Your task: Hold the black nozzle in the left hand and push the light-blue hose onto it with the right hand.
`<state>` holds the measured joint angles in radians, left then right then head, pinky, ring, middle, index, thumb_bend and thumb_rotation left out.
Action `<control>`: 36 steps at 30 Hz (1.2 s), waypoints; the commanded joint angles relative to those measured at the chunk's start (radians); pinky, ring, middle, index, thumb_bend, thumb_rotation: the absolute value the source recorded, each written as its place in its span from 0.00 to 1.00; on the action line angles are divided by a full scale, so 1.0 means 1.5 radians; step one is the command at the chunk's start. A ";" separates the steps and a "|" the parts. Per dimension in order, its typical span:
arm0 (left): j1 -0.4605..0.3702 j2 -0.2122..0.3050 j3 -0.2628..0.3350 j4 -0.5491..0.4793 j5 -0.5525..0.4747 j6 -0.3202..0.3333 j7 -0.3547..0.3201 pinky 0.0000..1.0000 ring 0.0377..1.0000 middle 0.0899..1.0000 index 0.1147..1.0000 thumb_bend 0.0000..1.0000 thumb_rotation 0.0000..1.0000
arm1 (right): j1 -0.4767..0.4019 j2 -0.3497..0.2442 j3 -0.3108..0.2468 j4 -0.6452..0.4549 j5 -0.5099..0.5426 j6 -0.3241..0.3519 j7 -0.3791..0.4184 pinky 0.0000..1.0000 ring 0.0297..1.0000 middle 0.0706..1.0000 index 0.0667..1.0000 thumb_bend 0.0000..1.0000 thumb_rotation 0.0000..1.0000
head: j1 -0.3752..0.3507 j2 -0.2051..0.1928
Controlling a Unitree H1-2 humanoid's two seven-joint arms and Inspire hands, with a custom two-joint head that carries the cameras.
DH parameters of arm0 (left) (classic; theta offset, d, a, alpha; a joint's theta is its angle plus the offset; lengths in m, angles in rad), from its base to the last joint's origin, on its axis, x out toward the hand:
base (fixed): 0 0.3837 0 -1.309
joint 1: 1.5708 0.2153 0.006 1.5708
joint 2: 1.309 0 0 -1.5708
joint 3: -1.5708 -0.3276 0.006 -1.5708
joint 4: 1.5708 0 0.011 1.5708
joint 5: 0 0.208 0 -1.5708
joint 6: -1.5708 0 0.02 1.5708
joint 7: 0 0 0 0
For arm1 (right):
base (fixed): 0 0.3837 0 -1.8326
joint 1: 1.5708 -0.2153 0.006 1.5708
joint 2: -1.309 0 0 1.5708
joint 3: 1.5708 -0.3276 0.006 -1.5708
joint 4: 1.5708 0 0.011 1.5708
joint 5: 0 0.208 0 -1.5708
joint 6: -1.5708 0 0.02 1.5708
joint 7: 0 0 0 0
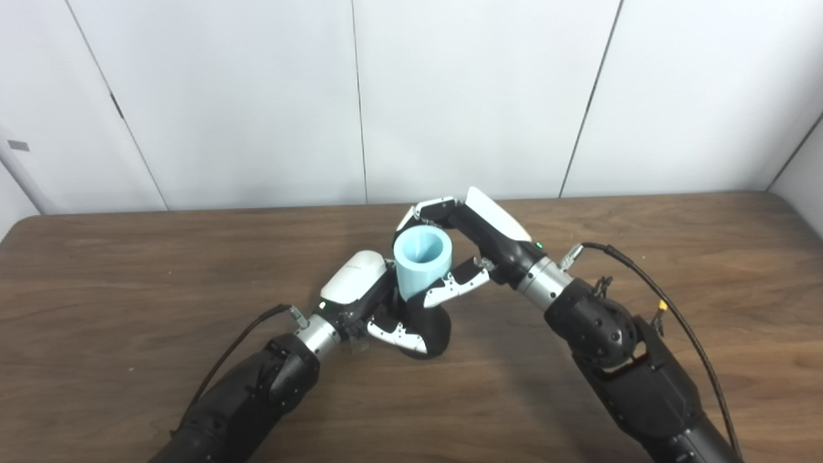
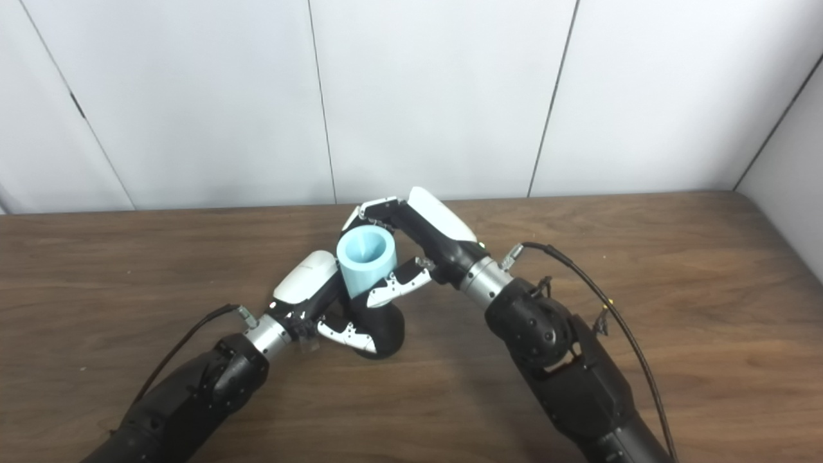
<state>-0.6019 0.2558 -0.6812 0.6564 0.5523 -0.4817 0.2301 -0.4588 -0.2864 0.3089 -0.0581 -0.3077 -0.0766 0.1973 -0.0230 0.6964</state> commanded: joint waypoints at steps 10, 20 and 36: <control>0.110 -0.007 -0.037 0.049 0.029 0.008 -0.058 0.29 0.34 0.39 0.47 0.50 0.00 | 0.025 0.022 0.010 -0.008 -0.035 0.082 0.014 0.32 0.37 0.43 0.50 0.51 0.00 | 0.000 0.006; 0.109 -0.011 -0.038 0.046 0.039 0.008 -0.052 0.28 0.33 0.39 0.47 0.50 0.00 | 0.009 0.023 0.027 -0.011 -0.042 0.128 0.039 0.31 0.37 0.43 0.49 0.52 0.00 | 0.005 0.015; 0.110 -0.013 -0.027 0.048 0.035 0.009 -0.061 0.26 0.33 0.38 0.47 0.50 0.00 | 0.027 -0.005 0.052 -0.036 -0.048 0.210 0.083 0.29 0.35 0.42 0.51 0.51 0.00 | 0.006 0.016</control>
<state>-0.5910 0.2540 -0.6665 0.6508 0.5561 -0.4817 0.2211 -0.4516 -0.2666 0.3416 -0.1299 -0.3448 0.1689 0.2287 -0.0138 0.7194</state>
